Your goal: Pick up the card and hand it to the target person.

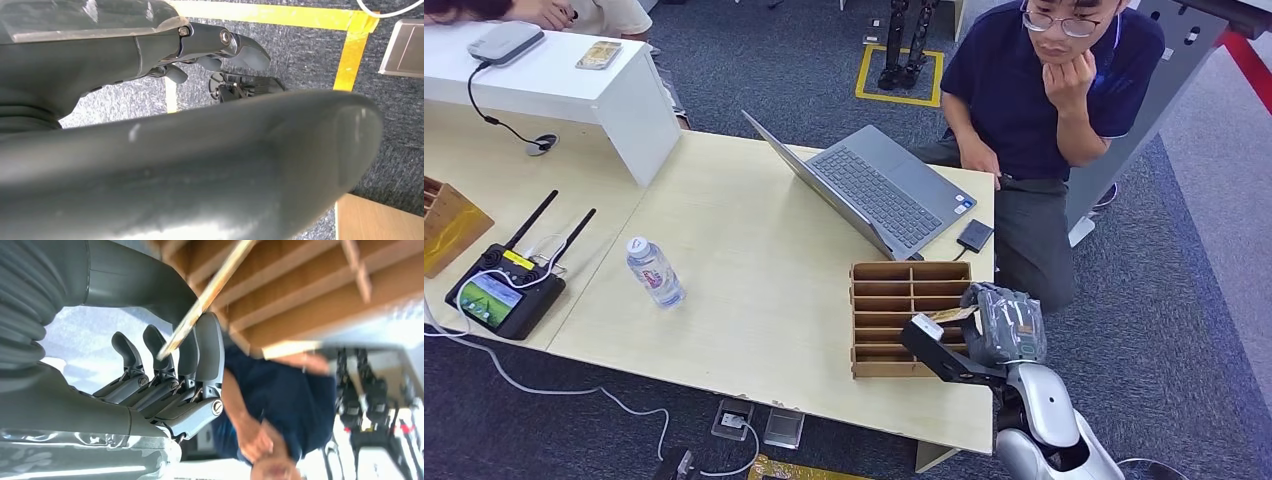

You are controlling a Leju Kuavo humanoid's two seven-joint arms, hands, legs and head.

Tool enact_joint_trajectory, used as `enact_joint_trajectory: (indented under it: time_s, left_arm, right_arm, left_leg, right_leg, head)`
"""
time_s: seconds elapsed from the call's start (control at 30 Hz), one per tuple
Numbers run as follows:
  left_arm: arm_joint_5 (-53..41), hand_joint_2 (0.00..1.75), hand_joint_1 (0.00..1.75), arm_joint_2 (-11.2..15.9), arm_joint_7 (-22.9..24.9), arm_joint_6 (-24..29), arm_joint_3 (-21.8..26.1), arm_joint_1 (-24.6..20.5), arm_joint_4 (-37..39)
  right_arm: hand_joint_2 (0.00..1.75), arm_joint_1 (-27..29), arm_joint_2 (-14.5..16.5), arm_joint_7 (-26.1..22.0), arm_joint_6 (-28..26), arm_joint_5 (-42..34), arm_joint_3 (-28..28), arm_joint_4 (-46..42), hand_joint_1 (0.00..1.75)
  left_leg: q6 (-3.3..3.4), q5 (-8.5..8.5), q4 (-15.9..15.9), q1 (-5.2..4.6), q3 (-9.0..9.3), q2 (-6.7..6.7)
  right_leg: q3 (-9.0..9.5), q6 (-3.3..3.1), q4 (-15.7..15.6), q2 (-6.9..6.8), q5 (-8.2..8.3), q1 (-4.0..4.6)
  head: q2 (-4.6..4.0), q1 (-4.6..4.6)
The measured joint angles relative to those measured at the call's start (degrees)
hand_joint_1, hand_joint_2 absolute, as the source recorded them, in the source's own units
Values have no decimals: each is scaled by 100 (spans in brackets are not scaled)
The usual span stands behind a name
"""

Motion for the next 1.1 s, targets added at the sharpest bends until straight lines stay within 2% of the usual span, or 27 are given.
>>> enact_joint_trajectory:
  time_s: [0.33, 0.53, 0.8, 1.1]
  left_arm:
    - [65, 0, 0, 0, 0, 16, 0, 12, 0]
    - [79, 0, 0, 0, 0, 10, 0, 14, 0]
    - [79, 0, 0, 0, 0, -13, 0, 12, 0]
    - [52, 0, 0, 0, 5, -26, 0, 12, 0]
  right_arm:
    - [175, -275, -424, 334, -50, 177, -390, -1108, 141]
    - [175, -357, -538, 352, -59, 113, -510, -1492, 141]
    - [175, -435, -556, 394, -323, 244, -596, -1465, 141]
    - [175, -634, -609, 453, -831, 267, -888, -982, 141]
  left_leg:
    - [0, 0, 1, 0, 0, 0]
    - [0, 0, 0, 0, 0, 0]
    - [0, 0, 0, 0, -2, -1]
    - [0, 0, 1, 0, -2, -1]
  right_leg:
    - [-1, 0, 0, 0, 0, 0]
    - [0, 0, 0, 0, 0, 0]
    - [-1, 0, 0, 0, 0, 0]
    - [-1, 0, 0, -1, 0, 0]
  head:
    - [0, -2]
    - [0, -2]
    - [0, -2]
    - [0, -1]
